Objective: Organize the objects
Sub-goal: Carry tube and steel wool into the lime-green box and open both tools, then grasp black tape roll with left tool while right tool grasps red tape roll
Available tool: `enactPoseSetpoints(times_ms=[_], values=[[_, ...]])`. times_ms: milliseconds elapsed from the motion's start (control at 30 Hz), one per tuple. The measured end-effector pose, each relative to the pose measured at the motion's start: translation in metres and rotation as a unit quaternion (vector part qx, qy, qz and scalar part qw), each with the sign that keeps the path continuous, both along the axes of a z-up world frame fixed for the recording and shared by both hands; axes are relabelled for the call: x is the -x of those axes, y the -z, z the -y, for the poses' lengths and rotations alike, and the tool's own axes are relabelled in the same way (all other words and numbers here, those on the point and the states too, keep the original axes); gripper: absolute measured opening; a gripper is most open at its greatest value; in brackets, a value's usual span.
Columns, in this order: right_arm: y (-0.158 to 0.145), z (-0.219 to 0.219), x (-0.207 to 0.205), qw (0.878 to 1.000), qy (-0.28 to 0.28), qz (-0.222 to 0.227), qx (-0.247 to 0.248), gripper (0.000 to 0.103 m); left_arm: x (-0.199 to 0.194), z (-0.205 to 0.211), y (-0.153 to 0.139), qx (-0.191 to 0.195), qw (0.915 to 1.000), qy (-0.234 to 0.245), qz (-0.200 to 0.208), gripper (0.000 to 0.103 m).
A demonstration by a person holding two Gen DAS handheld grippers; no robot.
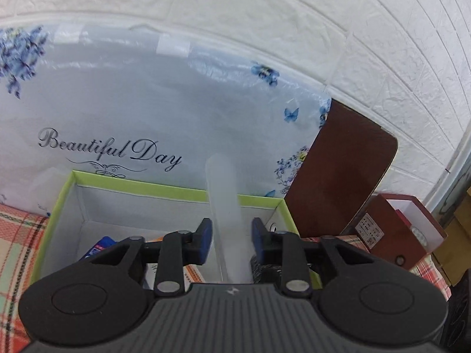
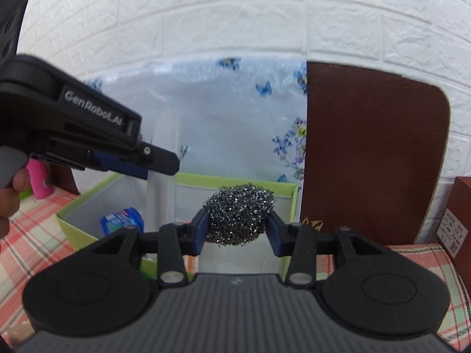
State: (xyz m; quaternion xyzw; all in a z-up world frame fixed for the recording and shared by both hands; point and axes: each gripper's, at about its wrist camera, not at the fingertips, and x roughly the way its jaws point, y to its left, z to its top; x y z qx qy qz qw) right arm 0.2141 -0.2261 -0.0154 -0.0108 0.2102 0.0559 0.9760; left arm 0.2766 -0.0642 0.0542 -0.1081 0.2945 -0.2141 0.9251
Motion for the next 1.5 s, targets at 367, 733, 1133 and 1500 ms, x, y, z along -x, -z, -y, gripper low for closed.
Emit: enactPoseSetpoints(times_ms=[367,733,1133,1500], values=[[0.0,0.009,0.052,0.998,0.048,0.041,0.019,0.103,0.05,-0.026,0.006,0.004,0.9999,-0.011,-0.002,0.08],[-0.025,0.013,0.128,0.999,0.043,0.007,-0.004,0.103,0.158,-0.04,-0.006,-0.034,0.9982,-0.036,0.033,0.082],[0.003,0.001,0.217,0.998,0.026,-0.047,-0.017,0.103,0.249,-0.074,0.051,-0.038,0.997,-0.054,-0.042,0.083],[0.05,-0.011,0.257,0.992,0.035,-0.112,-0.05,0.102,0.273,-0.064,0.084,-0.03,0.9968,-0.023,-0.071,0.083]])
